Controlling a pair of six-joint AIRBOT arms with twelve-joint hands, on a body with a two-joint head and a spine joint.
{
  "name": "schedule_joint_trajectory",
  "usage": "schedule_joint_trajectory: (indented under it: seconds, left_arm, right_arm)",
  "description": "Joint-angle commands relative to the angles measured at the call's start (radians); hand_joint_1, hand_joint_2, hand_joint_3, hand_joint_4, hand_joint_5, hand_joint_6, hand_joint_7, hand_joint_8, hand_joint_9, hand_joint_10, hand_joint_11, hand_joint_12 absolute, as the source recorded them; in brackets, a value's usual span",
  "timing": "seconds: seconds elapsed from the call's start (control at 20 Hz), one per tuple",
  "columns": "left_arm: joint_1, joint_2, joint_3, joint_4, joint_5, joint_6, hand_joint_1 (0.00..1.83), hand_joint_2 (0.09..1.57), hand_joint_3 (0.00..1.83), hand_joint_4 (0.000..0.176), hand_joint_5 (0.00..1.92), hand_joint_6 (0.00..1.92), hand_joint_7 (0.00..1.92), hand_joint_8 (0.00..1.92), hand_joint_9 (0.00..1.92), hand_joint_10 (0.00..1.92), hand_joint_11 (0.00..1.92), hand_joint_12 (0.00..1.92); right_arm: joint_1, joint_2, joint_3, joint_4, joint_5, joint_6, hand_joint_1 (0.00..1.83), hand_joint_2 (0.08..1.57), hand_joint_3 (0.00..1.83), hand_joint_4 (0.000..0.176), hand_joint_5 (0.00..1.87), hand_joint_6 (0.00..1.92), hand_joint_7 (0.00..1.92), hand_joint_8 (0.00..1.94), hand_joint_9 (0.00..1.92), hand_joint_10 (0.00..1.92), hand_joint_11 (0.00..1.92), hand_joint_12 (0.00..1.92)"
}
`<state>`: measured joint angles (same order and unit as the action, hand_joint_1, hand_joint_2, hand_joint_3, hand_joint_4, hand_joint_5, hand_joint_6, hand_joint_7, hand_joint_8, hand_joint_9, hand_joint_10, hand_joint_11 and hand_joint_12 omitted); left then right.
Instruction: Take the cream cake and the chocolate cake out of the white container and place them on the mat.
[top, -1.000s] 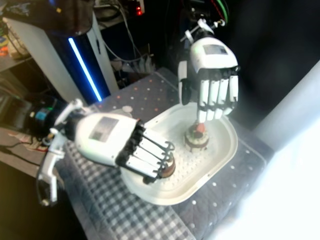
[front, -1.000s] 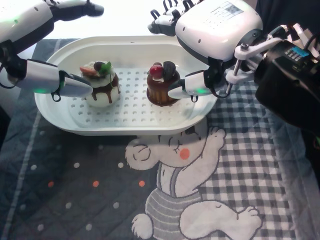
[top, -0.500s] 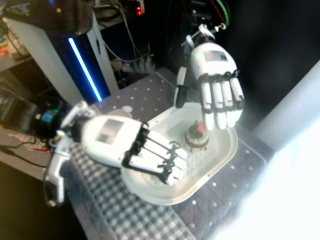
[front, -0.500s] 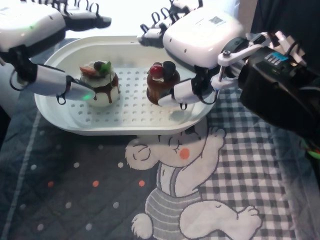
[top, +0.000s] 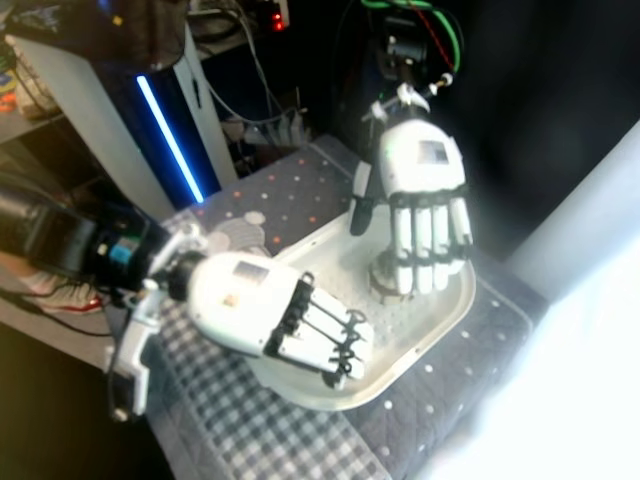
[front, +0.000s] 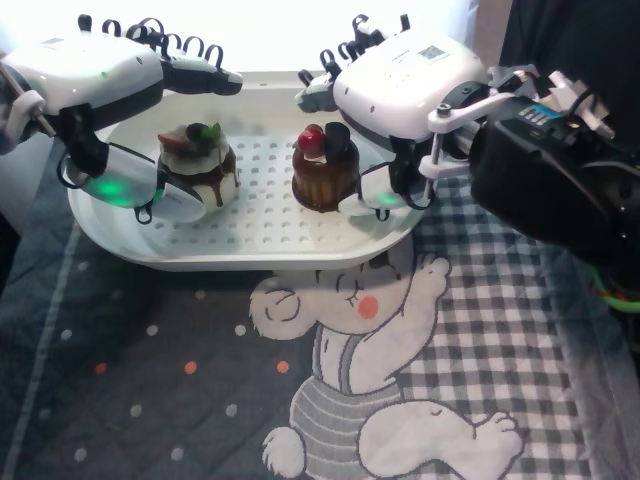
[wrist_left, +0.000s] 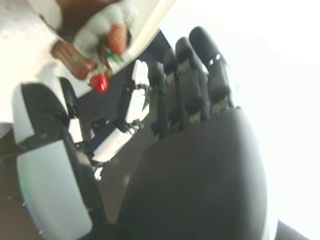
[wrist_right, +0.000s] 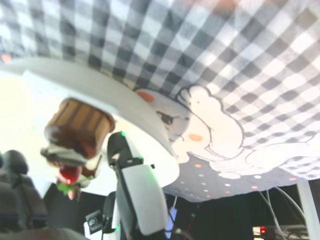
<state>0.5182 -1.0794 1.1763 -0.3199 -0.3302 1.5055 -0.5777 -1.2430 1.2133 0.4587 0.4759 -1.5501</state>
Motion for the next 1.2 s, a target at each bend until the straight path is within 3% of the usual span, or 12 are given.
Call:
schedule_joint_trajectory:
  seconds: [0.0, 0.35, 0.7, 0.9, 0.95, 1.0, 1.05, 1.1, 1.15]
  left_arm:
    - [-0.014, -0.006, 0.008, -0.001, -0.095, 0.001, 0.84, 0.91, 0.01, 0.000, 0.35, 0.01, 0.35, 0.01, 0.37, 0.04, 0.00, 1.18]
    - [-0.008, -0.024, 0.039, -0.030, -0.072, 0.000, 0.90, 0.93, 0.01, 0.000, 0.37, 0.01, 0.36, 0.01, 0.38, 0.04, 0.00, 1.19]
    - [0.004, -0.044, 0.068, -0.063, -0.055, 0.000, 0.92, 1.01, 0.02, 0.000, 0.45, 0.03, 0.49, 0.03, 0.54, 0.09, 0.03, 1.38]
    - [0.009, -0.049, 0.075, -0.070, -0.054, 0.000, 0.96, 1.16, 0.01, 0.000, 0.66, 0.03, 0.78, 0.03, 0.80, 0.13, 0.33, 1.28]
    - [0.009, -0.050, 0.075, -0.071, -0.055, 0.000, 1.01, 1.20, 0.01, 0.000, 0.72, 0.04, 0.87, 0.05, 0.89, 0.14, 0.42, 1.26]
    - [0.010, -0.051, 0.075, -0.072, -0.056, 0.000, 1.04, 1.22, 0.01, 0.000, 0.76, 0.05, 0.93, 0.06, 0.94, 0.16, 0.46, 1.26]
    - [0.011, -0.051, 0.076, -0.073, -0.057, 0.000, 1.16, 1.25, 0.00, 0.000, 0.66, 1.12, 0.92, 0.95, 1.00, 0.21, 0.52, 1.27]
    - [0.013, -0.053, 0.077, -0.075, -0.058, 0.000, 1.14, 1.28, 0.00, 0.000, 0.59, 1.43, 0.81, 1.29, 0.94, 0.31, 0.50, 1.33]
    - [0.015, -0.053, 0.077, -0.078, -0.060, 0.000, 1.29, 1.27, 0.00, 0.000, 0.58, 1.45, 0.76, 1.32, 0.76, 1.28, 0.52, 1.38]
  right_arm:
    - [0.015, -0.005, 0.006, -0.019, 0.100, -0.006, 0.95, 0.87, 0.00, 0.000, 0.52, 0.01, 0.52, 0.01, 0.53, 0.02, 0.01, 1.35]
    - [0.015, -0.016, 0.013, -0.019, 0.090, -0.006, 0.94, 0.87, 0.00, 0.000, 0.53, 0.00, 0.56, 0.01, 0.56, 0.03, 0.04, 1.35]
    - [0.015, -0.026, 0.024, -0.016, 0.076, -0.006, 0.84, 0.93, 0.01, 0.000, 0.56, 0.01, 0.60, 0.01, 0.61, 0.02, 0.14, 1.15]
    - [0.015, -0.026, 0.025, -0.015, 0.075, -0.006, 0.86, 1.02, 0.01, 0.000, 0.77, 0.04, 0.79, 0.03, 0.80, 0.08, 0.26, 1.38]
    - [0.015, -0.026, 0.025, -0.015, 0.075, -0.006, 0.85, 1.04, 0.00, 0.000, 0.84, 0.02, 0.86, 0.02, 0.85, 0.15, 0.34, 1.46]
    - [0.015, -0.026, 0.025, -0.015, 0.075, -0.006, 0.87, 1.08, 0.00, 0.000, 0.95, 0.02, 0.92, 0.02, 0.84, 0.36, 0.40, 1.52]
    - [0.015, -0.026, 0.025, -0.015, 0.075, -0.006, 0.88, 1.11, 0.00, 0.000, 0.99, 0.02, 0.96, 0.02, 0.75, 0.65, 0.41, 1.58]
    - [0.015, -0.026, 0.025, -0.015, 0.075, -0.006, 0.91, 1.14, 0.00, 0.000, 1.06, 0.03, 1.00, 0.05, 0.68, 0.93, 0.45, 1.65]
    - [0.015, -0.026, 0.025, -0.015, 0.075, -0.006, 1.08, 1.15, 0.01, 0.000, 0.94, 0.87, 1.01, 0.10, 0.62, 1.16, 0.48, 1.72]
